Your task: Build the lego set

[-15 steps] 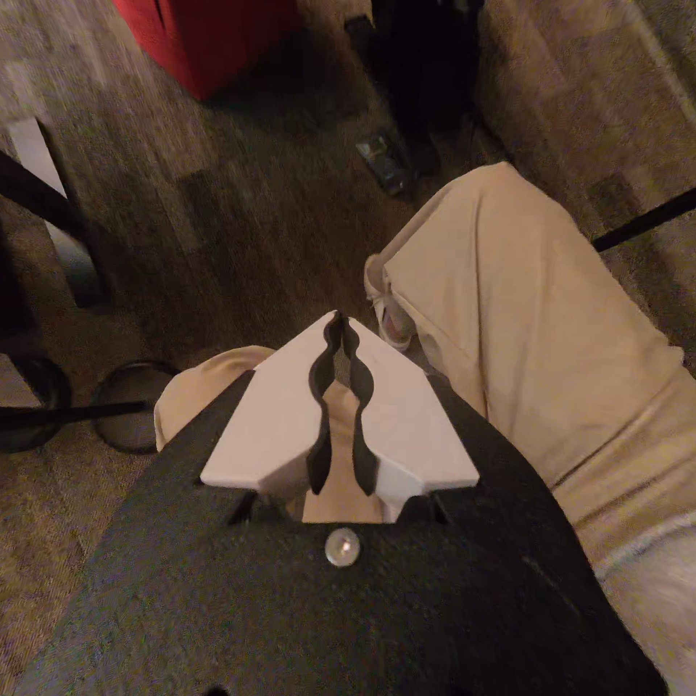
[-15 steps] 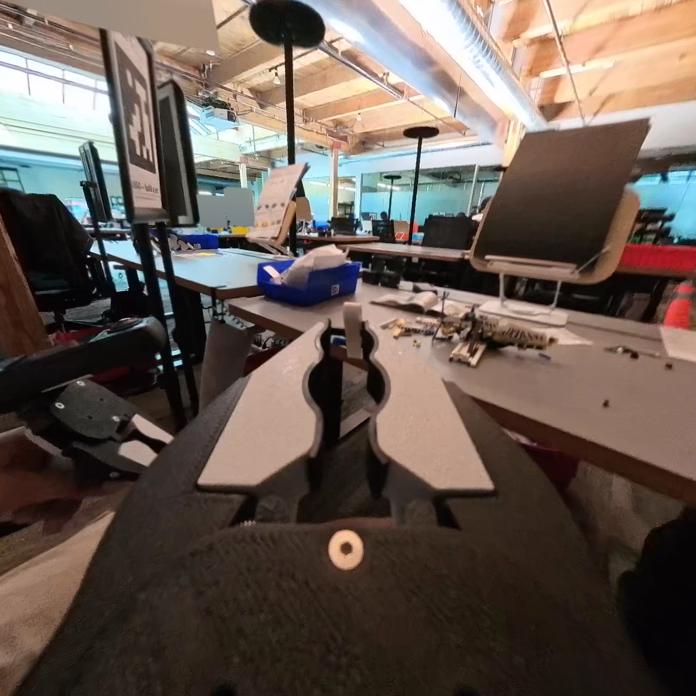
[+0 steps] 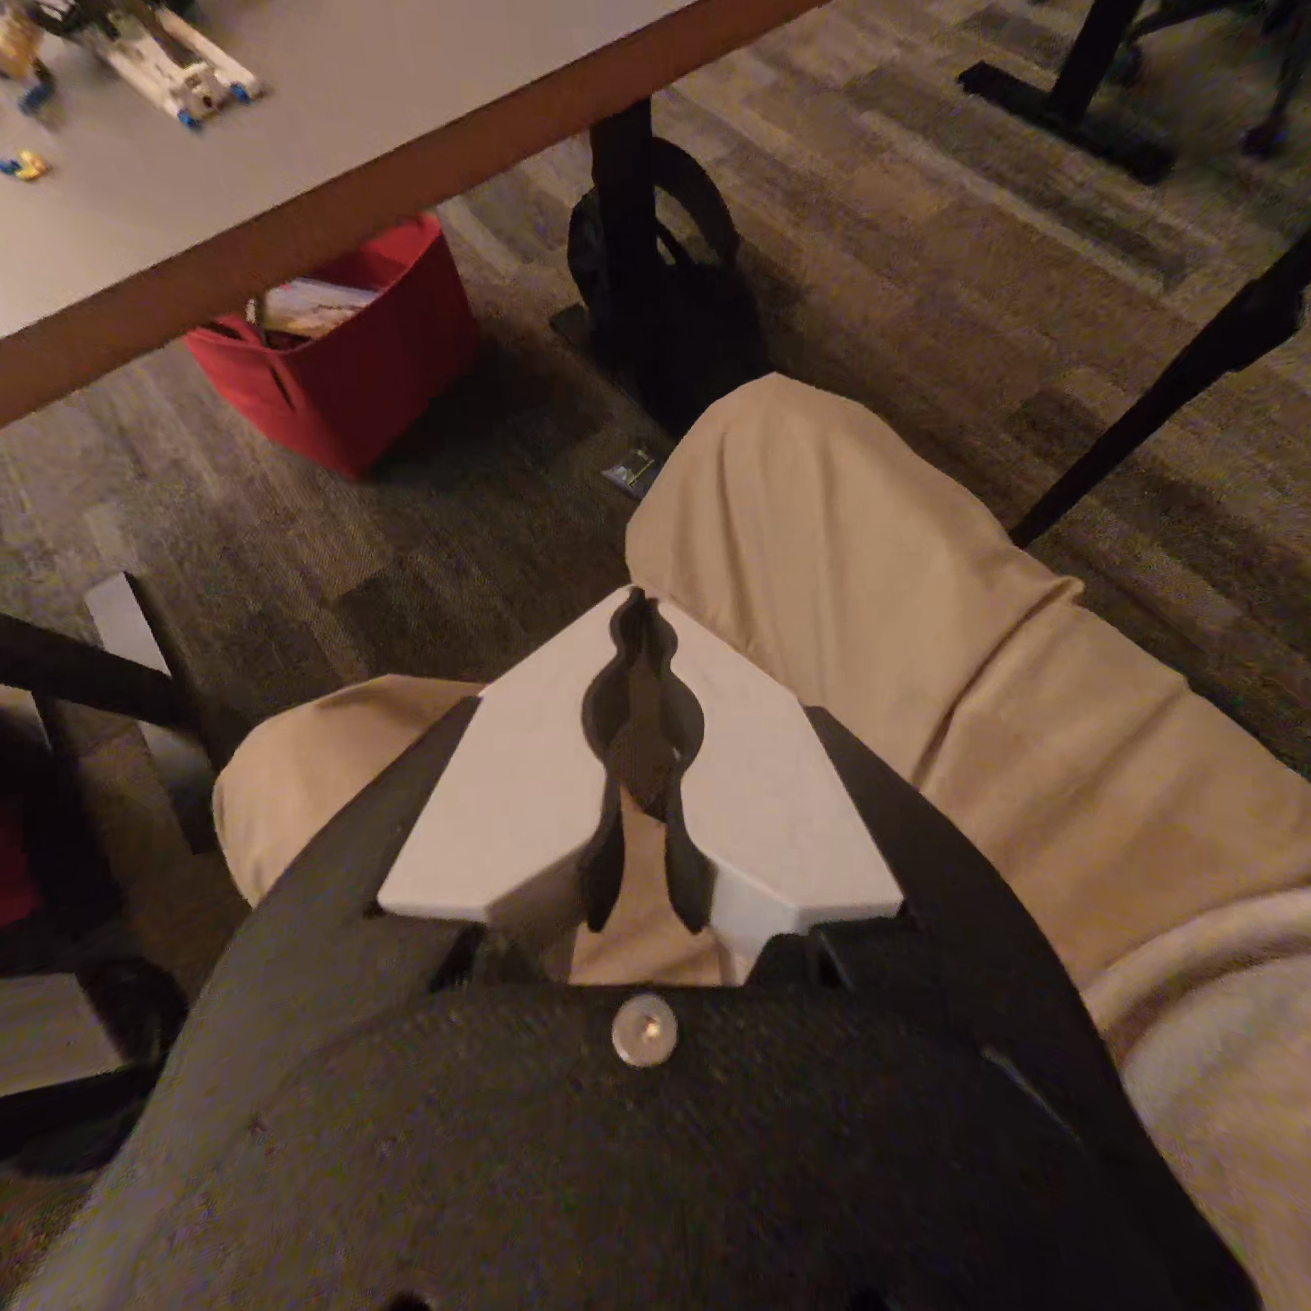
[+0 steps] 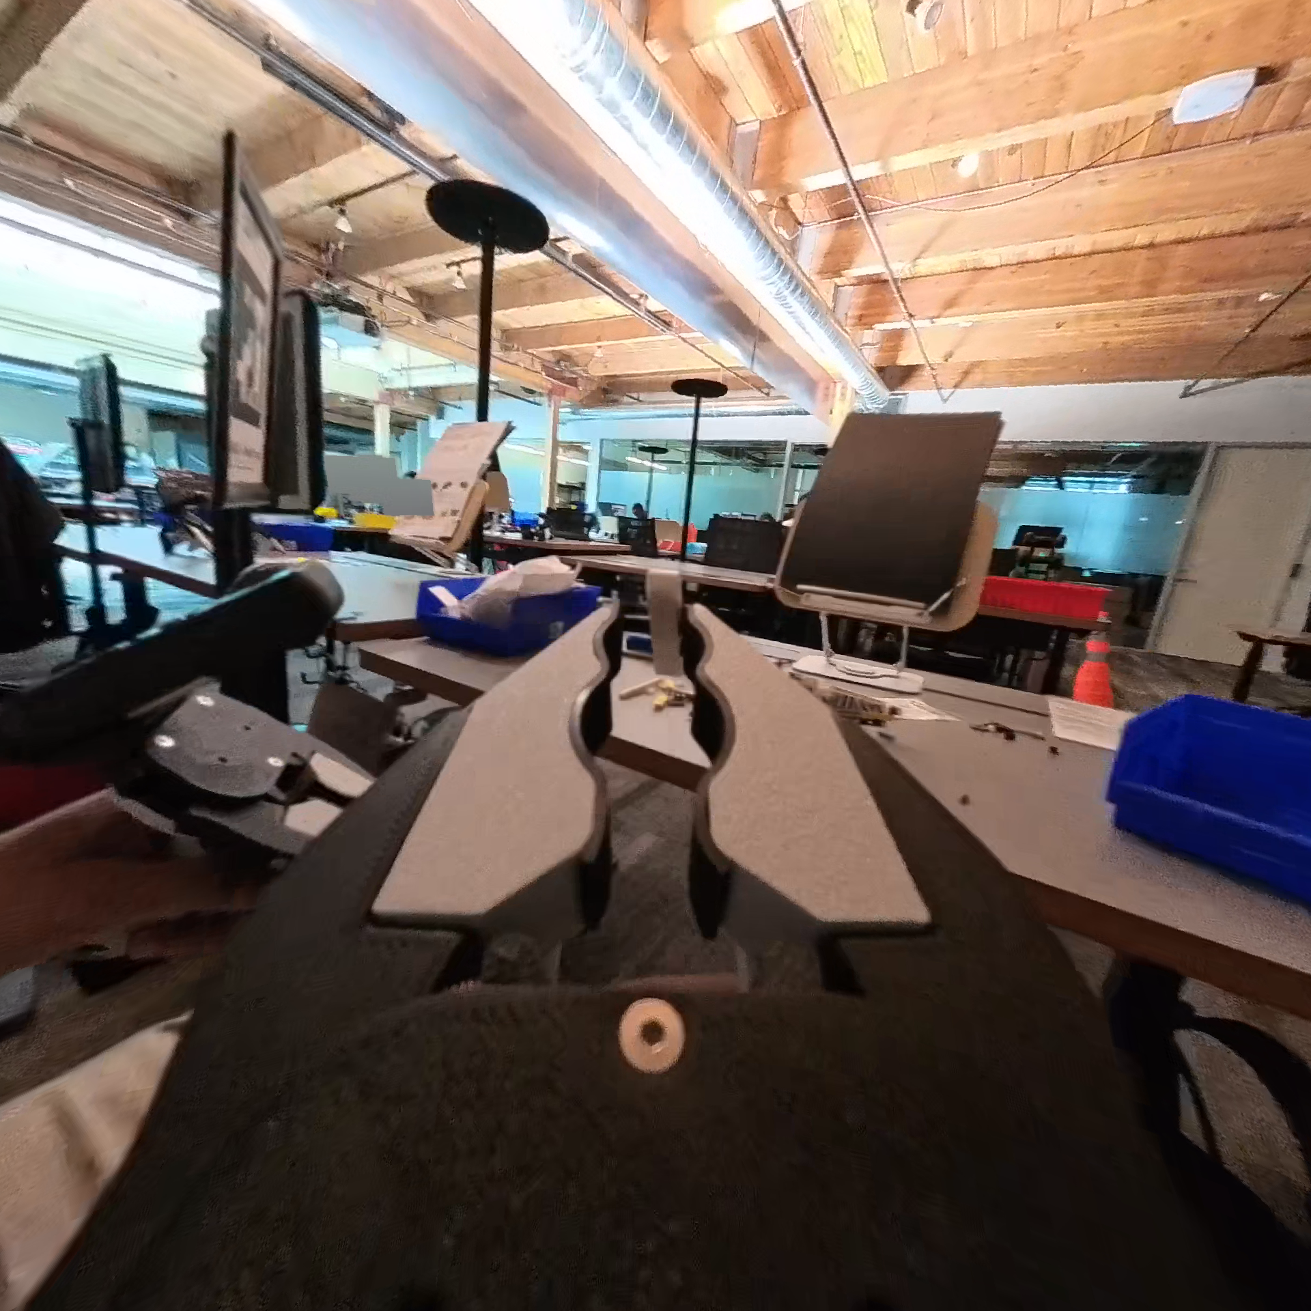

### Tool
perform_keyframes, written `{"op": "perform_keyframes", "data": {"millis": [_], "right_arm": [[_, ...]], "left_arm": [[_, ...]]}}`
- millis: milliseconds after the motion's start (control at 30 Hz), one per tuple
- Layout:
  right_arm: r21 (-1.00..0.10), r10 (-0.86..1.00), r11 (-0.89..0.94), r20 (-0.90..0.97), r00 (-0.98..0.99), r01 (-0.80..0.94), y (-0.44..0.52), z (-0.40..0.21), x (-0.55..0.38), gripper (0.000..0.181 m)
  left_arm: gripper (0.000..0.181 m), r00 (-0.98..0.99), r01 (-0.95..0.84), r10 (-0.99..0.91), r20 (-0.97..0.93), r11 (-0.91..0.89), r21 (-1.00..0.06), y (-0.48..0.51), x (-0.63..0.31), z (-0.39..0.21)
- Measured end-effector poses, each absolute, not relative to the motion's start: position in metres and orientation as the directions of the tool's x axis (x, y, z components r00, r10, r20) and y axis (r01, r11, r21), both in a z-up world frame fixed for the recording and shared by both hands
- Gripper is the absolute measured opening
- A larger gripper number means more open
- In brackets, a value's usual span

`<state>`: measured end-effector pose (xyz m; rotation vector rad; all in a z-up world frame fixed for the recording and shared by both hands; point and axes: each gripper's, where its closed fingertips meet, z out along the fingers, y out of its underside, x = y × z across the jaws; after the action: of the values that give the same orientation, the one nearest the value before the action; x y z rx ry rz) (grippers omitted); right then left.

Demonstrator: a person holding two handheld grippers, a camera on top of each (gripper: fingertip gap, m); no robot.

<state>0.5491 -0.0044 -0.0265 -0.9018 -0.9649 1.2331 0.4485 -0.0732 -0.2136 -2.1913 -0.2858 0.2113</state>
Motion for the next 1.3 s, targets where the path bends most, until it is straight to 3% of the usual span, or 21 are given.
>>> {"op": "perform_keyframes", "data": {"millis": [200,333,433,600,733,833,1067,1300], "right_arm": [[-0.975,0.990,-0.140,-0.143,0.007,-0.171,0.002,-0.096,0.502,0.014],[-0.996,0.994,-0.087,-0.087,0.061,0.002,0.027,-0.141,0.451,0.014],[-0.994,0.995,-0.058,-0.049,0.089,0.096,0.057,-0.164,0.400,0.014],[-0.991,0.999,0.007,0.013,0.049,0.134,0.096,-0.172,0.311,0.015],[-0.994,0.997,0.062,0.065,0.031,0.094,0.120,-0.163,0.254,0.015],[-0.992,0.995,0.094,0.093,-0.019,0.085,0.126,-0.156,0.222,0.015],[-0.989,0.989,0.140,0.138,-0.048,0.056,0.148,-0.122,0.162,0.014],[-0.986,0.985,0.166,0.167,-0.052,-0.029,0.153,-0.082,0.133,0.014]], "left_arm": [[0.000,0.958,0.212,0.282,0.043,-0.604,-0.769,-0.081,0.440,-0.276],[0.000,0.909,0.335,0.382,0.163,-0.440,-0.833,-0.066,0.389,-0.280],[0.000,0.832,0.314,0.549,0.082,-0.344,-0.885,-0.064,0.319,-0.282],[0.000,0.748,0.313,0.658,0.084,-0.238,-0.919,-0.053,0.230,-0.281],[0.000,0.717,0.276,0.696,0.036,-0.236,-0.932,-0.039,0.179,-0.265],[0.000,0.769,0.251,0.633,0.092,-0.166,-0.954,-0.010,0.157,-0.225],[0.000,0.827,0.074,0.562,0.011,-0.090,-0.993,0.049,0.088,-0.135],[0.000,0.876,0.029,0.483,-0.012,-0.077,-0.997,0.078,0.061,-0.088]]}}
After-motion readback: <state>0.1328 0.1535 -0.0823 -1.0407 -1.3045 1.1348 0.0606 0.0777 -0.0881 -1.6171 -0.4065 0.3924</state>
